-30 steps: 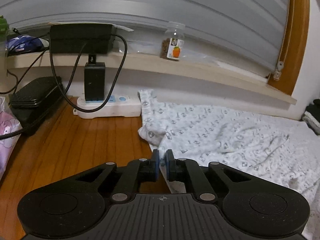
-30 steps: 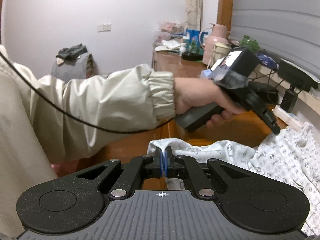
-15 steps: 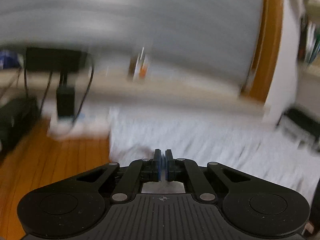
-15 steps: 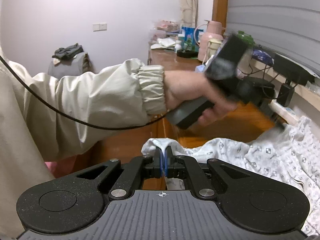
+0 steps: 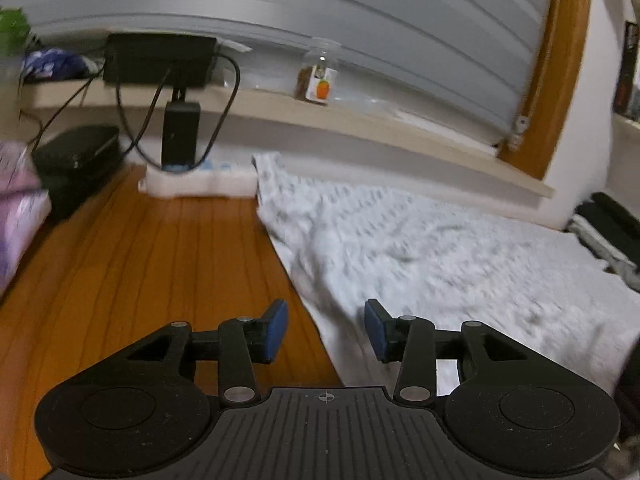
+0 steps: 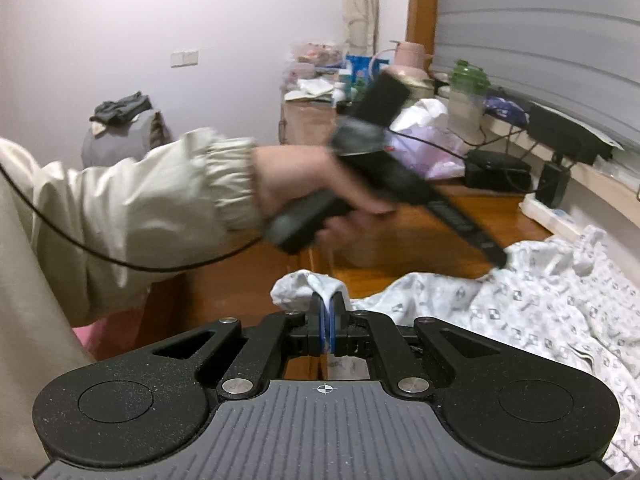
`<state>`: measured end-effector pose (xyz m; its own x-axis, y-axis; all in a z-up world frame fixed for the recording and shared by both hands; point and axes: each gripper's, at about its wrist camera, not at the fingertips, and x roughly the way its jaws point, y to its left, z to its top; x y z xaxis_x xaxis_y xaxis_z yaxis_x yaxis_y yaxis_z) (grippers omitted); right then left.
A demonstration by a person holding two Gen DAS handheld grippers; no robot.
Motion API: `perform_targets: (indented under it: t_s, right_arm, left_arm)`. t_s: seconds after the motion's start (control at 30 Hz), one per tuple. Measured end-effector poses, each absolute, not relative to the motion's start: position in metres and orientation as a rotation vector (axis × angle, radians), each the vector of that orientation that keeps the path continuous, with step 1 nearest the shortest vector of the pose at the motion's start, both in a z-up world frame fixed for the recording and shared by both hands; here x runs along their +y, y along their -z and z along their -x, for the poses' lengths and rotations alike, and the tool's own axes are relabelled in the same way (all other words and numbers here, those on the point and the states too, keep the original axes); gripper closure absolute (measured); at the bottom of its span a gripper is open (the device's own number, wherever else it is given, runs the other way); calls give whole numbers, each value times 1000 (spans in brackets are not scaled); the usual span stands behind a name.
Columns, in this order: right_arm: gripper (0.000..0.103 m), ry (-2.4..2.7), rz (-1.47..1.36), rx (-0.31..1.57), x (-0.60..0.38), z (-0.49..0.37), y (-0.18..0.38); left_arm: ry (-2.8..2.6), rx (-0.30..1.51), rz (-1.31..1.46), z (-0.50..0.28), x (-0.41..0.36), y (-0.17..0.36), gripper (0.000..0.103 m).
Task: Fold clothes
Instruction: 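Hold the garment corner with the right tool while the left tool grasps the garment edge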
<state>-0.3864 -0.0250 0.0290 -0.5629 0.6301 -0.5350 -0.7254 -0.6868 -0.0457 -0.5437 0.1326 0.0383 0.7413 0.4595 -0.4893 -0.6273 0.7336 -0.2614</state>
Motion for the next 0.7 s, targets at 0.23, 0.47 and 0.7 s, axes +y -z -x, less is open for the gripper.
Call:
perform_targets:
  t_s: [0.23, 0.47, 0.7]
  right_arm:
    - [100, -2217, 646, 205, -34, 365, -41]
    - [100, -2205, 659, 210, -36, 356, -40]
    - [98, -2220, 715, 243, -32, 361, -27]
  left_arm:
    - [-446, 362, 560, 559, 110, -39, 76]
    - [-456, 462, 472, 537, 94, -37, 101]
    - [-385, 410, 443, 549, 75, -54, 99]
